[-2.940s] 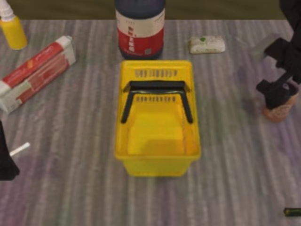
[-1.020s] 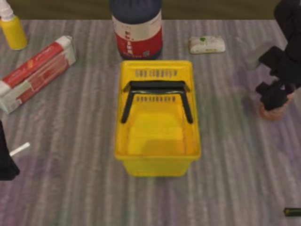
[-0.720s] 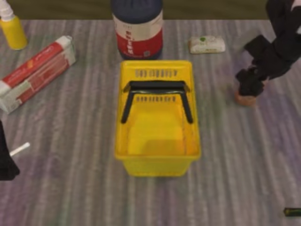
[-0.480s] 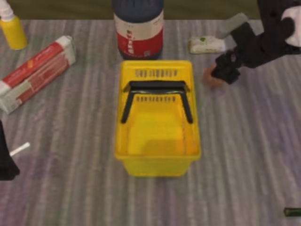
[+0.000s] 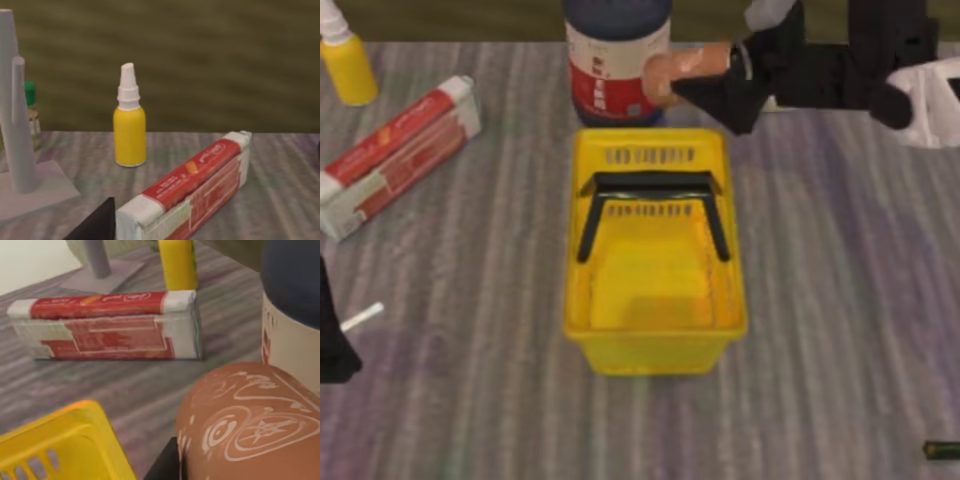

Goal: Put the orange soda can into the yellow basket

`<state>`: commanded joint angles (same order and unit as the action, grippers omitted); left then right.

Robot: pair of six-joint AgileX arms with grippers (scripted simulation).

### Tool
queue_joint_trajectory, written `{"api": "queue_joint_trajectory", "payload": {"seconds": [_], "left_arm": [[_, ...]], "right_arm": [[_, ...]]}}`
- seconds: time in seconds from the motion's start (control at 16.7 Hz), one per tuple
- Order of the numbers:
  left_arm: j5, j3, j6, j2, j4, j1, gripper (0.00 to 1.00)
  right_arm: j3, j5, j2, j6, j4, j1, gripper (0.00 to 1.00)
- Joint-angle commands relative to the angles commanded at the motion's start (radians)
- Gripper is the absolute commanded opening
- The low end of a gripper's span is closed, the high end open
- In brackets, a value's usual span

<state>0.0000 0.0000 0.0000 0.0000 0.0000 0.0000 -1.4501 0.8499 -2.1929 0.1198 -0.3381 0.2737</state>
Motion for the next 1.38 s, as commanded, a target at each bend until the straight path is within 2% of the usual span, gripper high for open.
{"api": "queue_joint_trajectory", "payload": {"seconds": [0.12,0.24,0.36,0.48,0.9,1.38], "left_arm": [[0.0,0.0,0.0,0.0,0.0,0.0,1.0],[0.0,0.0,0.0,0.0,0.0,0.0,1.0],[0.0,0.0,0.0,0.0,0.0,0.0,1.0],[0.0,0.0,0.0,0.0,0.0,0.0,1.0],[0.0,0.0,0.0,0.0,0.0,0.0,1.0],[0.0,0.0,0.0,0.0,0.0,0.0,1.0]], "right_arm": [[0.035,0.098,0.021,-0.058,-0.165,0.016,0.0],[0.061,0.178,0.044,-0.103,-0.297,0.03,0.0],[0.08,0.237,0.065,-0.134,-0.387,0.039,0.0],[0.089,0.27,0.079,-0.15,-0.435,0.045,0.0],[0.09,0.277,0.061,-0.153,-0.458,0.043,0.0],[0.161,0.272,-0.152,-0.148,-0.742,0.05,0.0]]}}
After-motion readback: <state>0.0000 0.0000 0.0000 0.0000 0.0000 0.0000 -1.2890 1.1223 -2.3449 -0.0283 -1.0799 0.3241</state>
